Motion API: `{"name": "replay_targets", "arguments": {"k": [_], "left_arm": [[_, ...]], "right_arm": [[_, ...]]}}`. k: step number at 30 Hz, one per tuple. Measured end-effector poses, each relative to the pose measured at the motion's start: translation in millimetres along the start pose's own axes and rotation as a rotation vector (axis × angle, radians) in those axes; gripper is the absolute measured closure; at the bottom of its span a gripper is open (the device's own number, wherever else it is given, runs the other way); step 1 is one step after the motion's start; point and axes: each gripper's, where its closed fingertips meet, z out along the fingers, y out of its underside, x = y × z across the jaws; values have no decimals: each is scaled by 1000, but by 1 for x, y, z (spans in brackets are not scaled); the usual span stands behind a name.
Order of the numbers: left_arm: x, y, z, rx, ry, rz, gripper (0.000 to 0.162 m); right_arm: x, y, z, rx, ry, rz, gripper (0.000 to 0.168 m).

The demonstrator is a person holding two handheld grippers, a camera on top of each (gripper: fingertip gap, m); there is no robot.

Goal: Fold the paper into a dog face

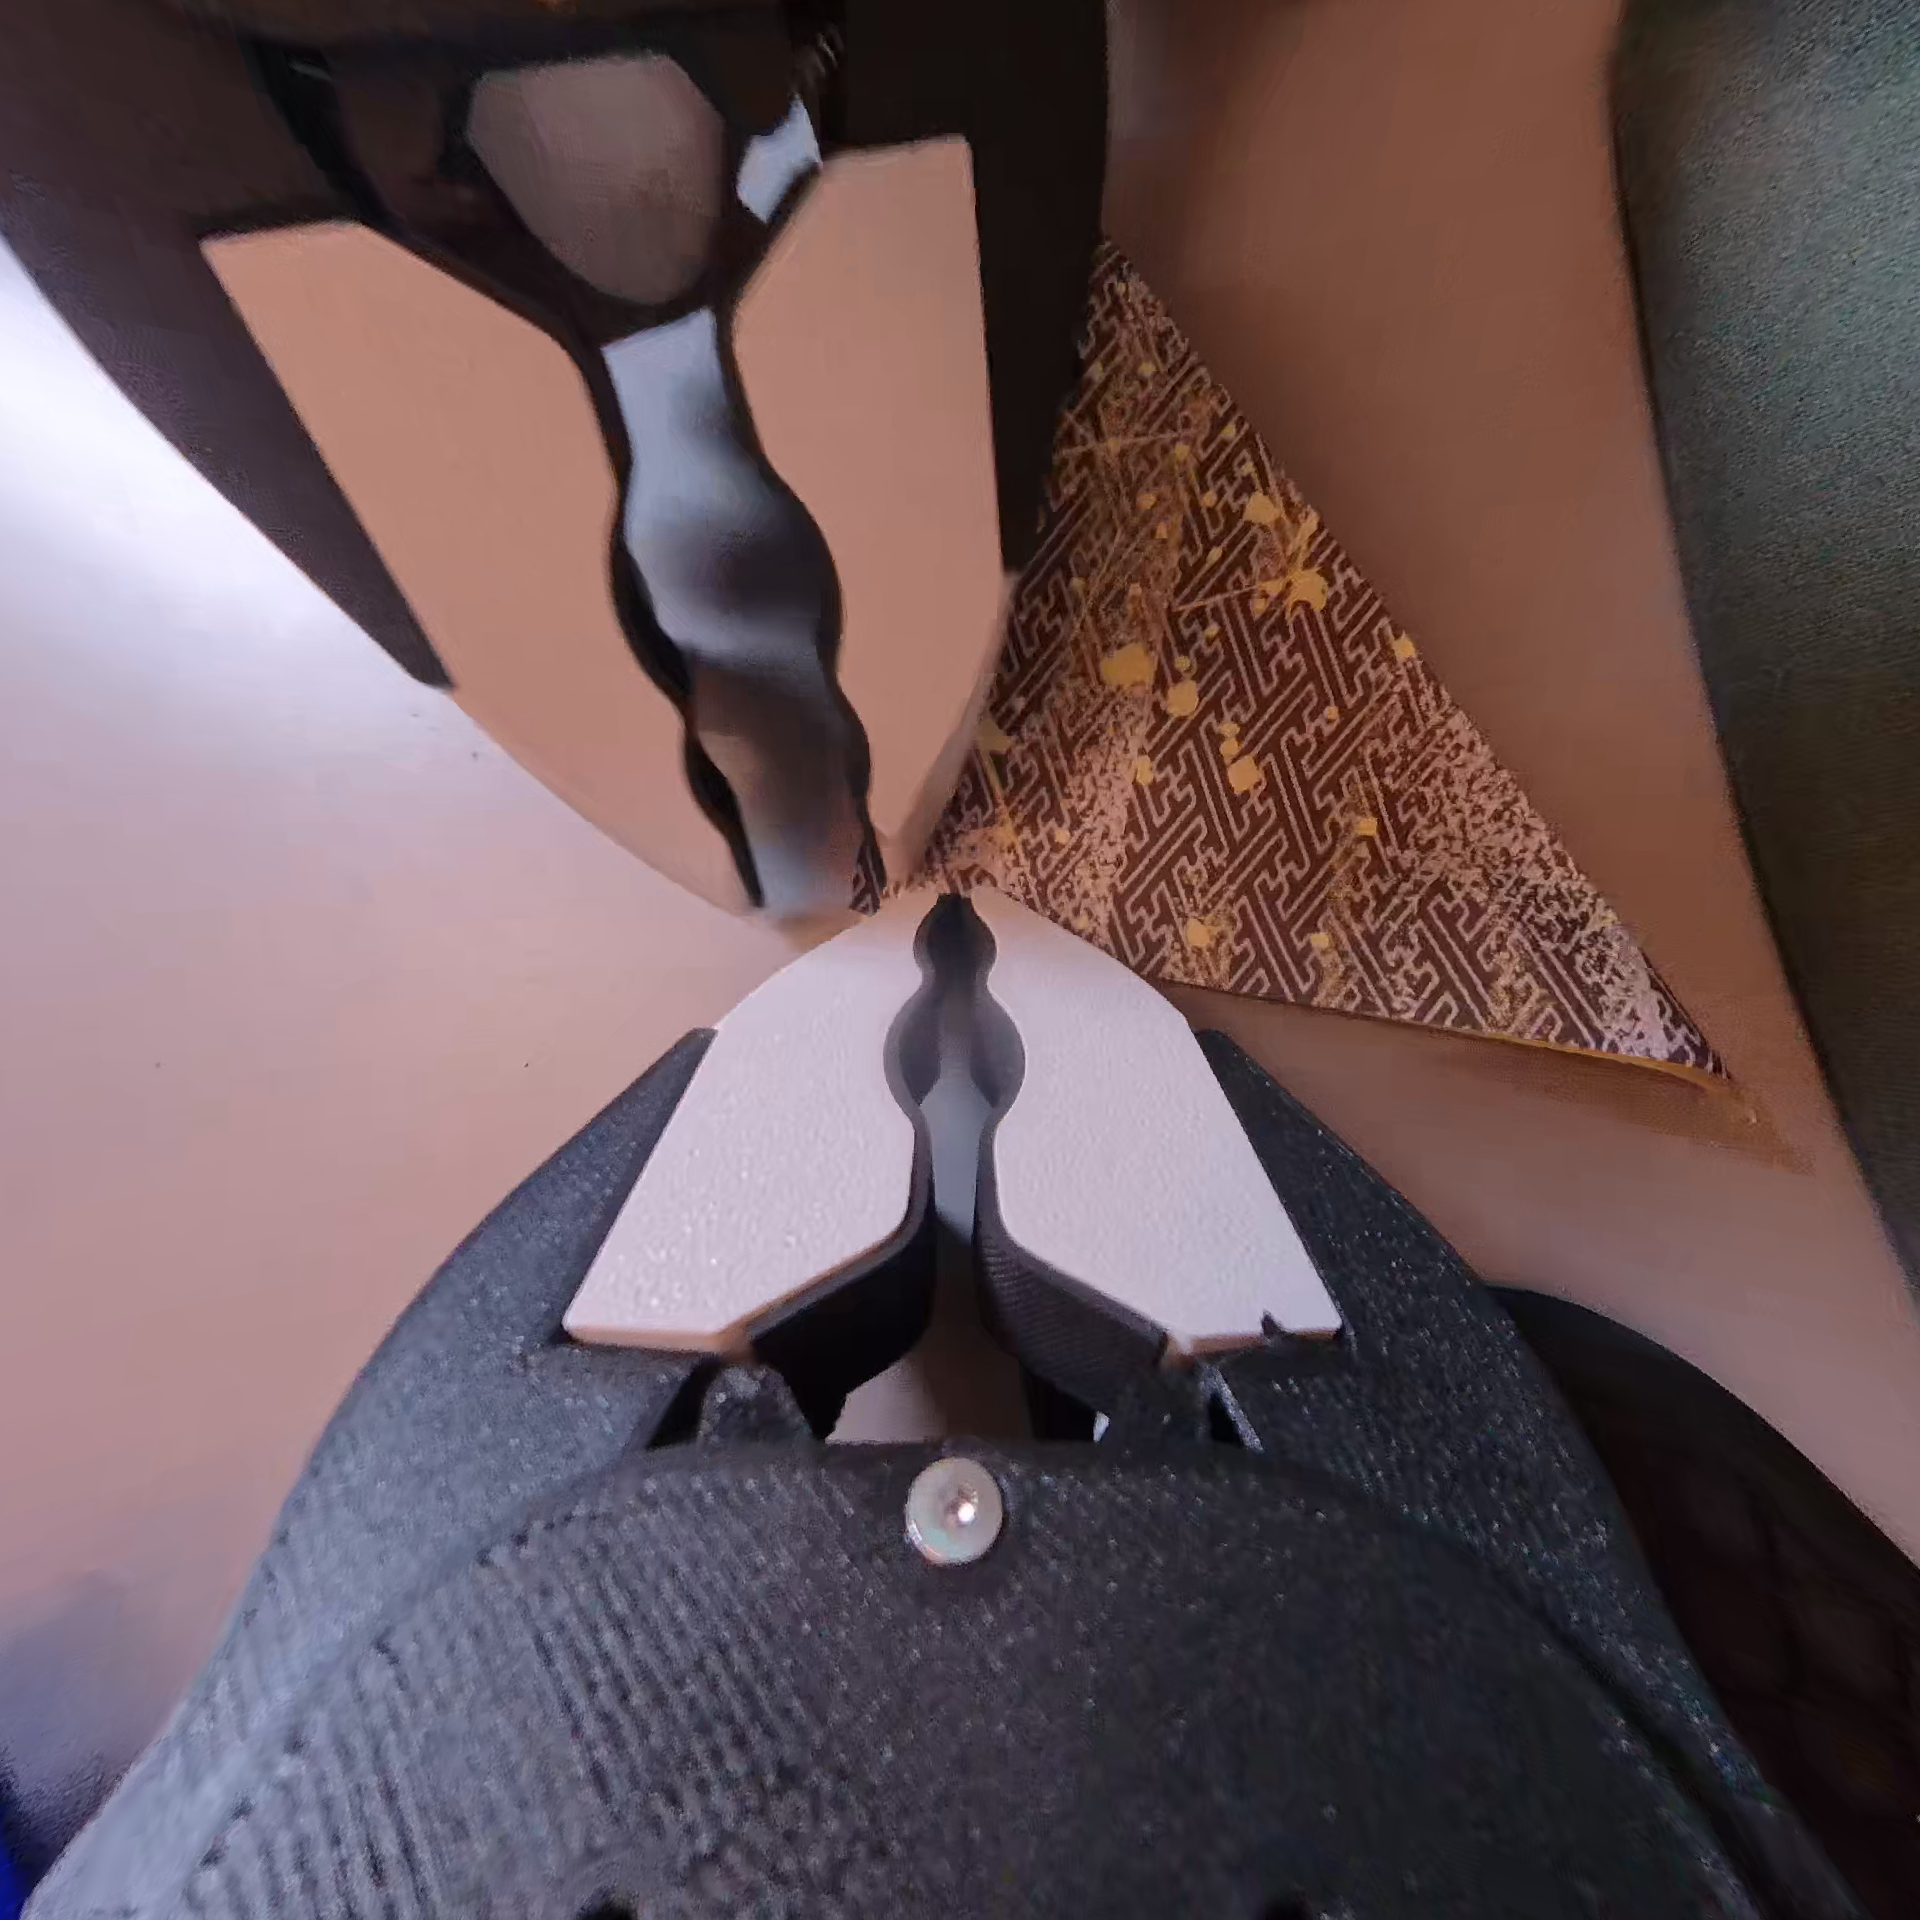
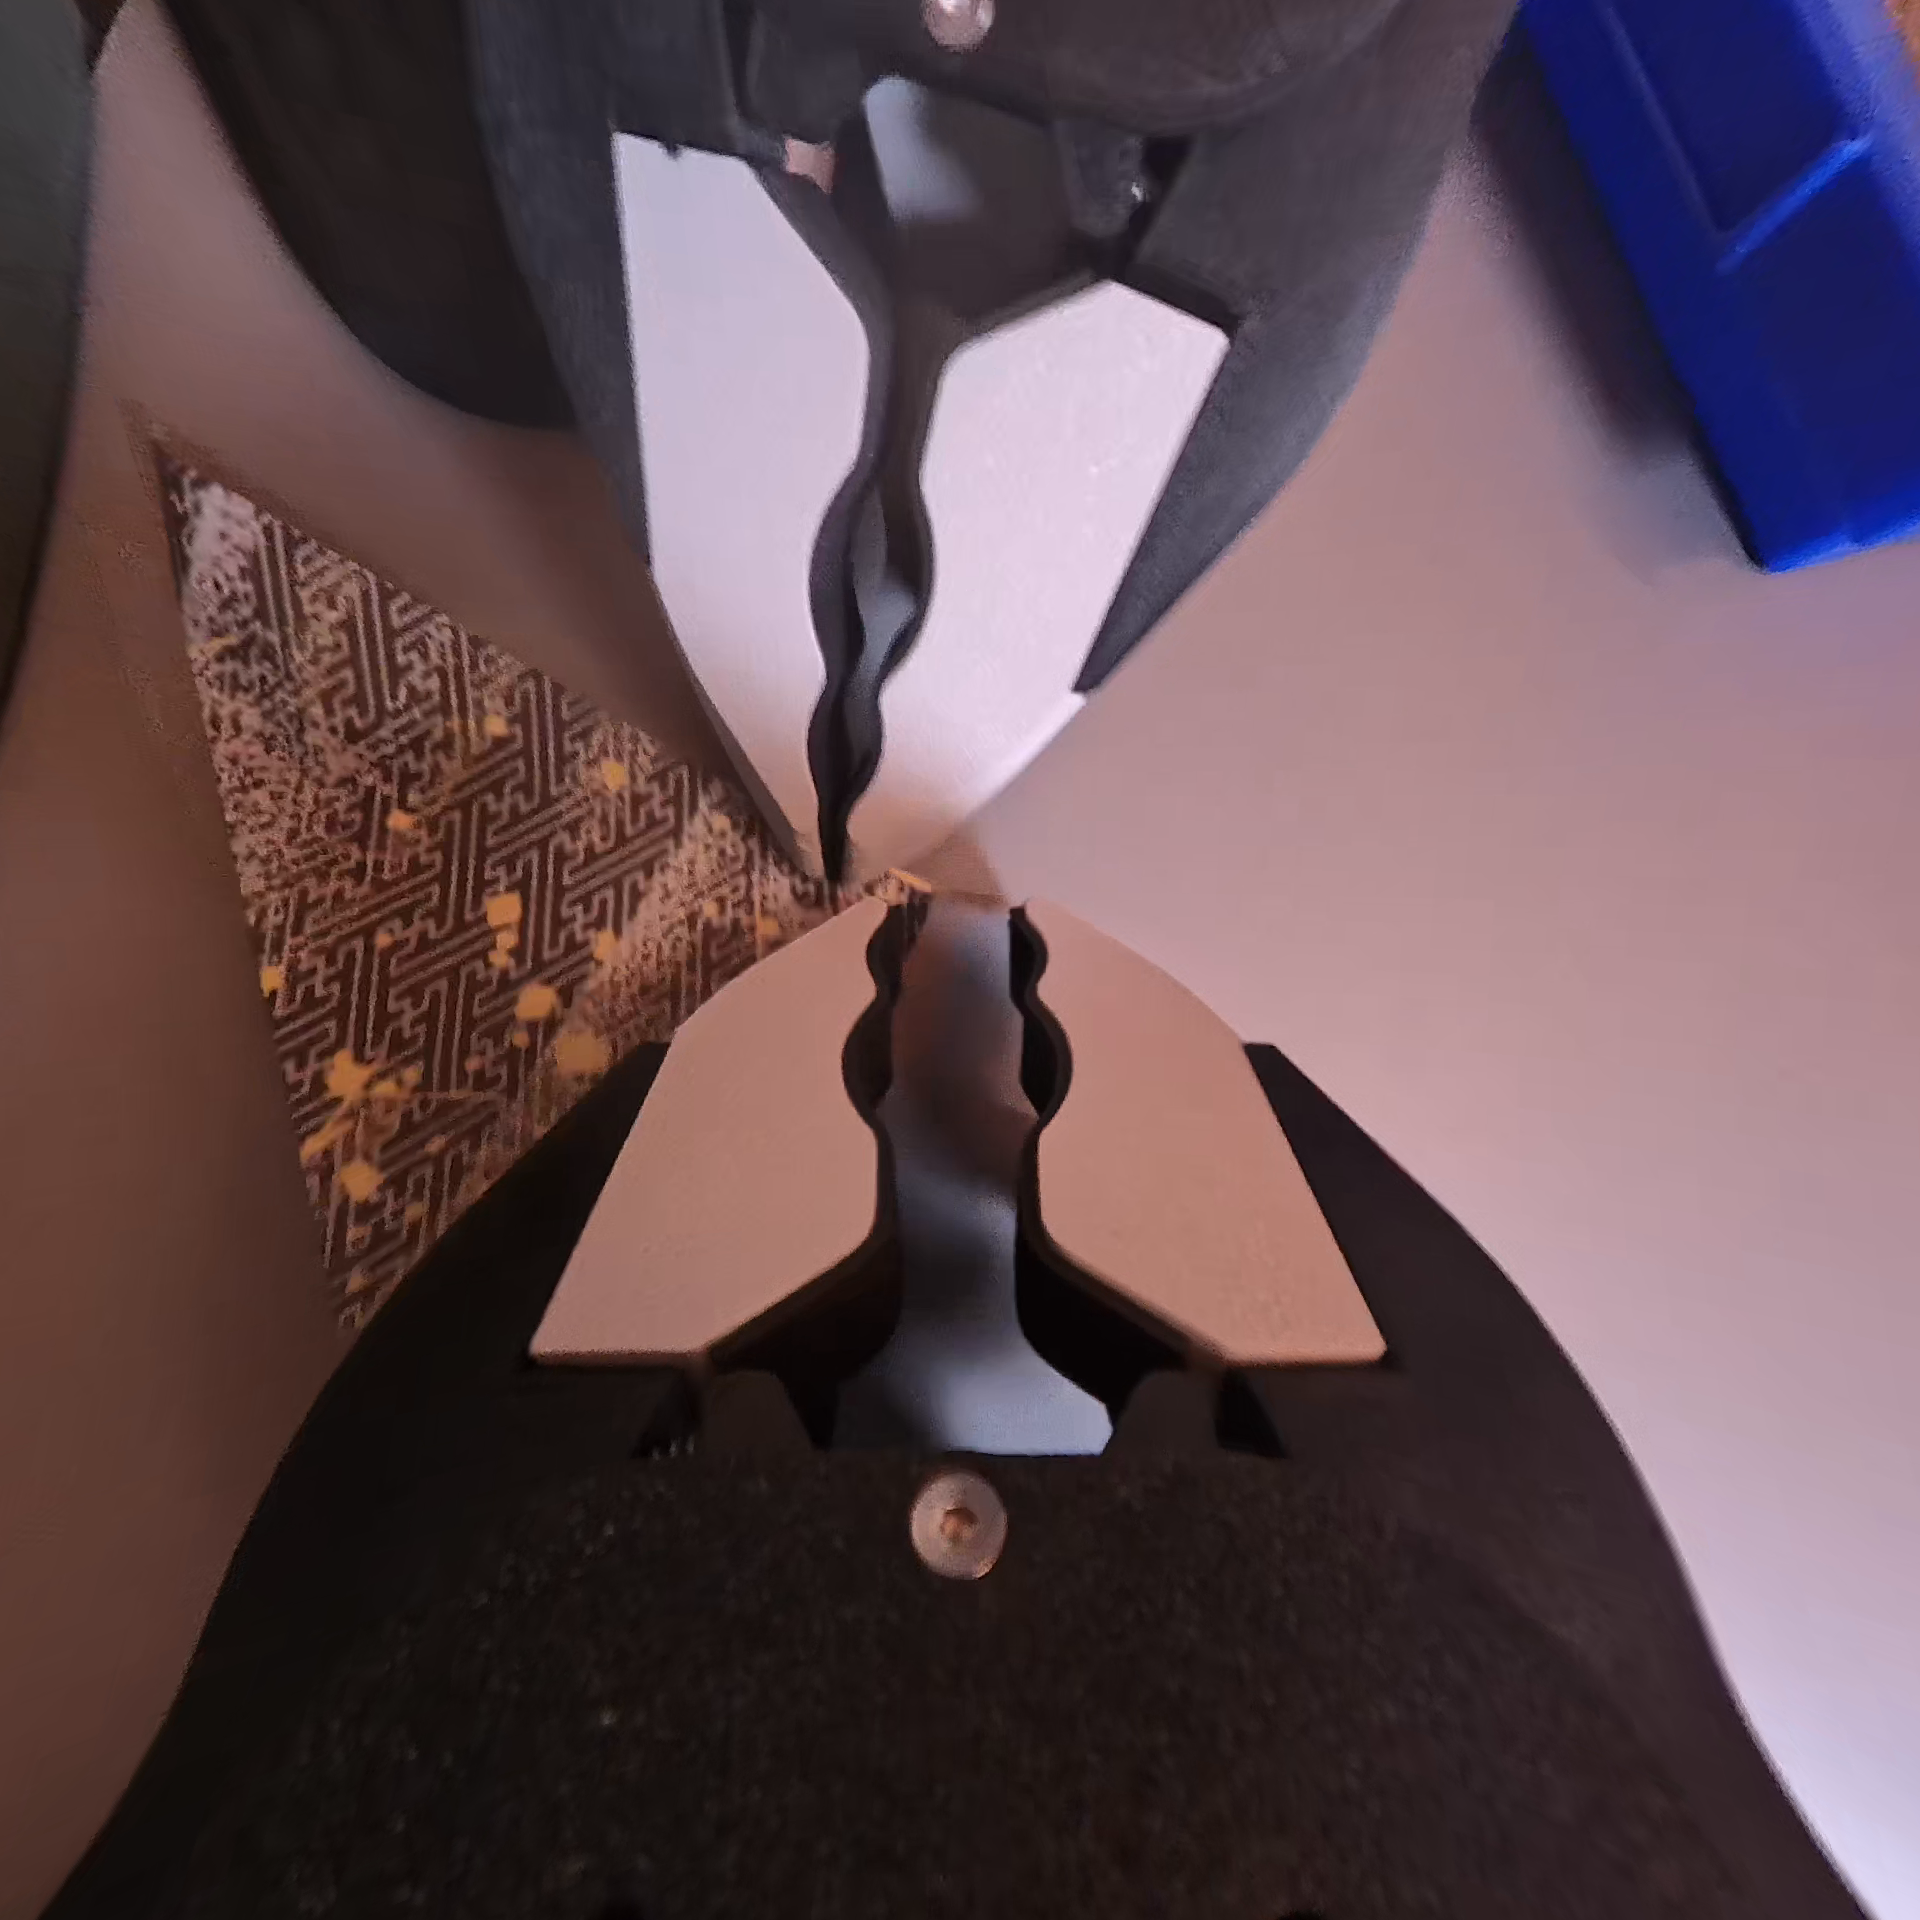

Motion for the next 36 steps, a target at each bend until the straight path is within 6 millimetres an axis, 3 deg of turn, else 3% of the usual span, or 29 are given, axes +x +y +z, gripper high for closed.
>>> {"name": "replay_targets", "arguments": {"k": [2,5,9,17,22,27,36], "left_arm": [[1,0,0,-4,-6,5,162],[1,2,1,-7,-9,6,162],[0,1,1,-3,-4,3,162],[-2,-1,2,20,-19,29,162],[-4,-37,-26,218,-65,-21,162],[7,-22,-19,149,-92,-22,162],[17,-2,-1,16,-113,-25,162]], "right_arm": [[3,-4,-15,26,-4,27,149],[-26,-23,-33,66,-108,42,160],[-44,-14,-8,-49,-106,62,159],[-40,-4,2,-64,-96,108,156],[-17,12,-8,-93,-18,150,157],[18,37,-24,-109,78,229,155],[18,38,-25,-108,93,234,156]]}}
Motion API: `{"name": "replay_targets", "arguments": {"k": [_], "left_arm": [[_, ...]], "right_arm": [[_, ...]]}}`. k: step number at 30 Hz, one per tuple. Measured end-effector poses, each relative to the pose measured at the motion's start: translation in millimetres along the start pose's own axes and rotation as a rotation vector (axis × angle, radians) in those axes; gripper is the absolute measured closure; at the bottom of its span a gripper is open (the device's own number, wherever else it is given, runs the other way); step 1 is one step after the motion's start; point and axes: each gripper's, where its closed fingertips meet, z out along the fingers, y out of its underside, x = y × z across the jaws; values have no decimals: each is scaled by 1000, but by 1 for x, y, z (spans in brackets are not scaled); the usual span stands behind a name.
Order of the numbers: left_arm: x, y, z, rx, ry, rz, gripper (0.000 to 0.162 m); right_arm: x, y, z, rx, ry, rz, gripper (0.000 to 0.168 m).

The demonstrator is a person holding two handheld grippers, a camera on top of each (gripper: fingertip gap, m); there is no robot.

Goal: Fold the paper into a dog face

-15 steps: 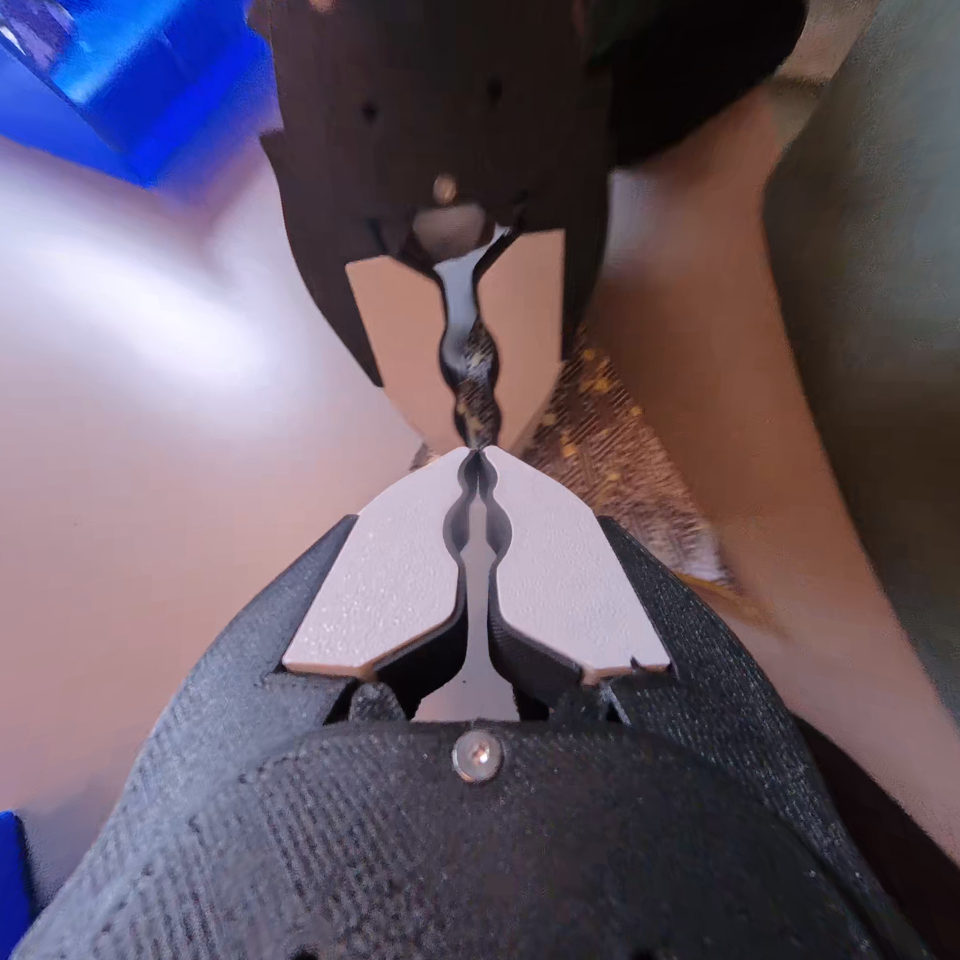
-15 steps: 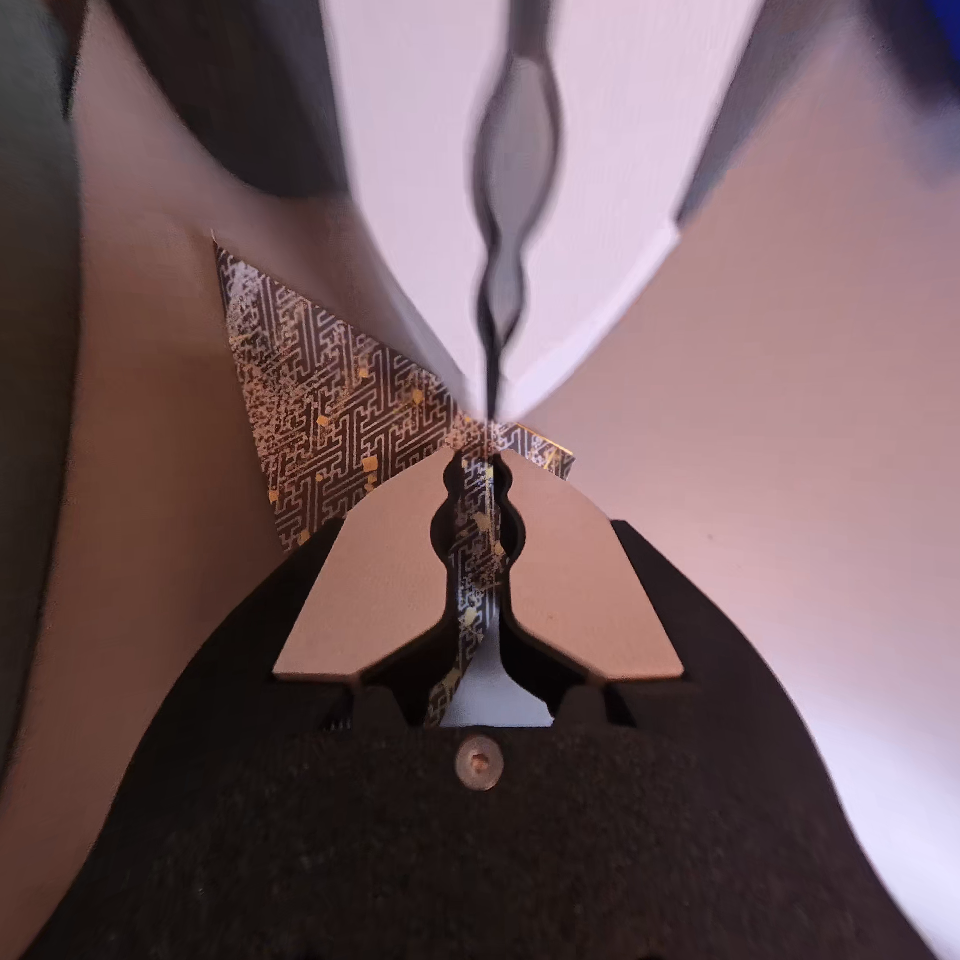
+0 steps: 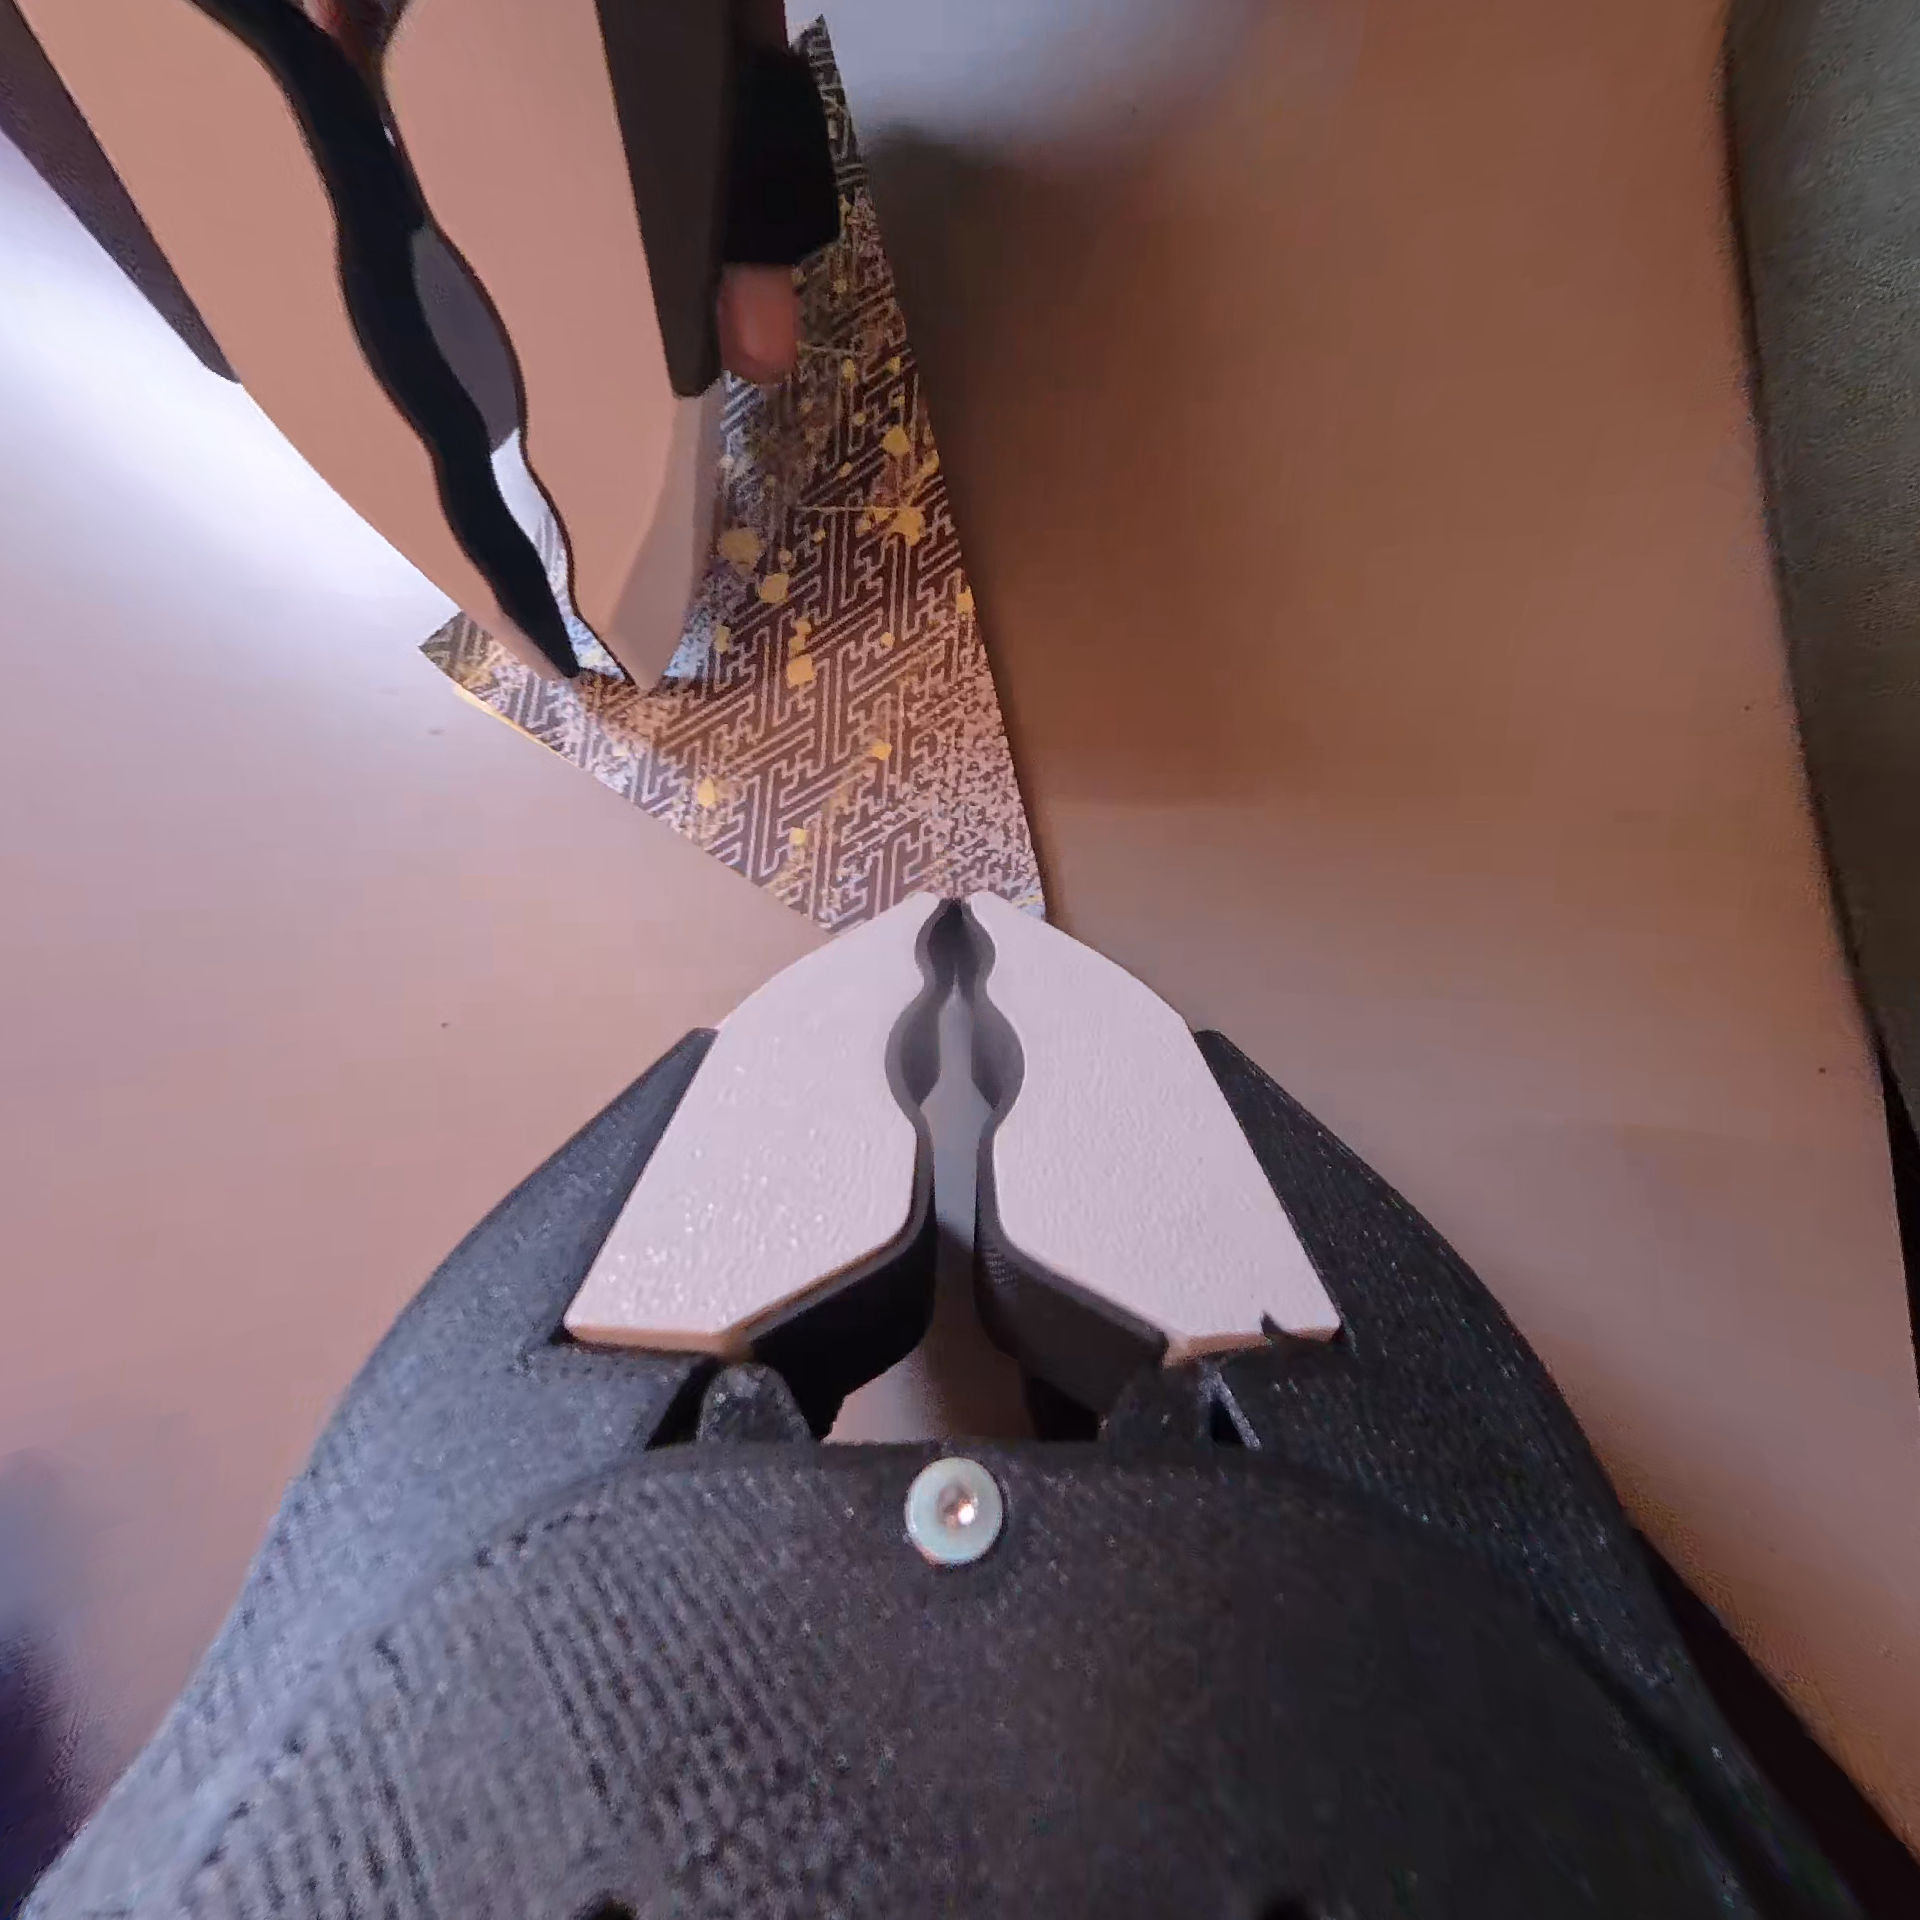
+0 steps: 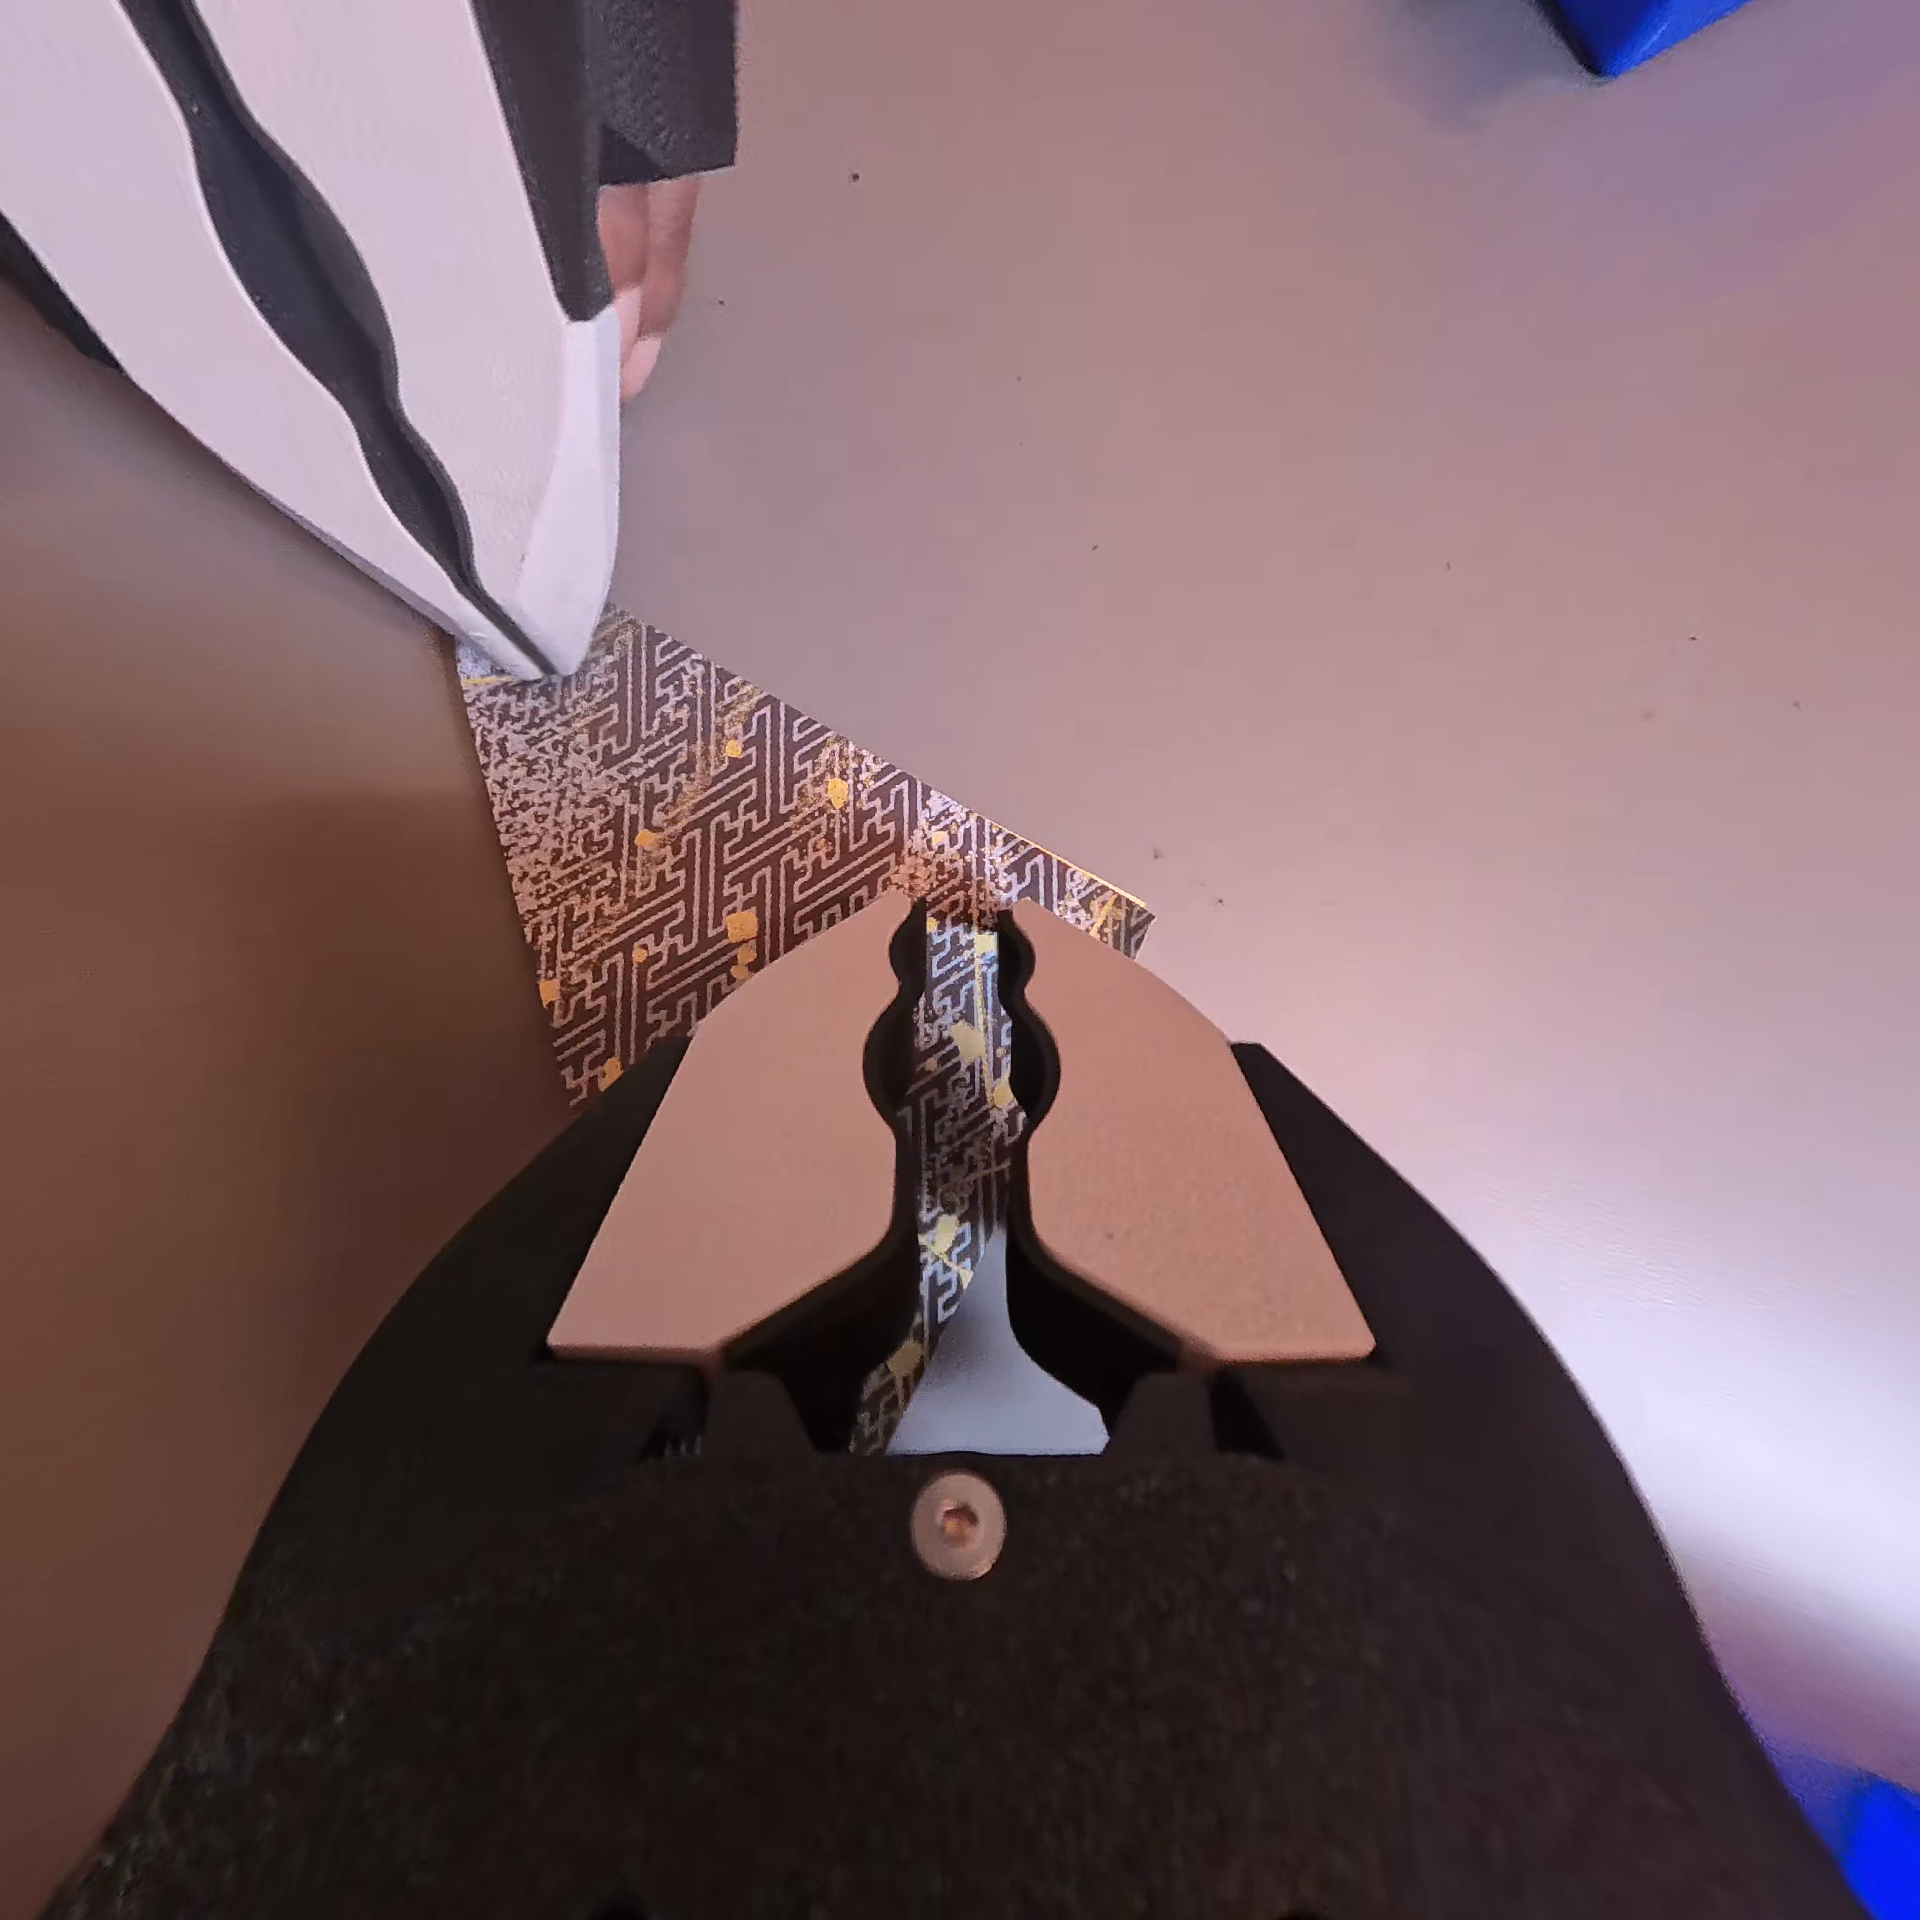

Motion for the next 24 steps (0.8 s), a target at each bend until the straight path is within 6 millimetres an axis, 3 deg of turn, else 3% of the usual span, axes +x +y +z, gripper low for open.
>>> {"name": "replay_targets", "arguments": {"k": [9,15,17,19,21,24], "left_arm": [[14,3,-2,-13,-58,8,162],[33,8,-10,-27,-10,-28,162],[34,-2,-14,39,-19,-31,162],[21,-16,-22,119,-79,-68,162],[2,-12,-20,80,-168,-52,162],[-7,3,-7,-18,-186,-7,162]], "right_arm": [[0,0,0,7,2,5,156],[0,0,0,12,2,3,156],[0,0,0,12,1,5,156],[0,0,0,11,3,4,156],[0,0,0,11,3,2,156],[0,0,0,11,3,1,157]]}}
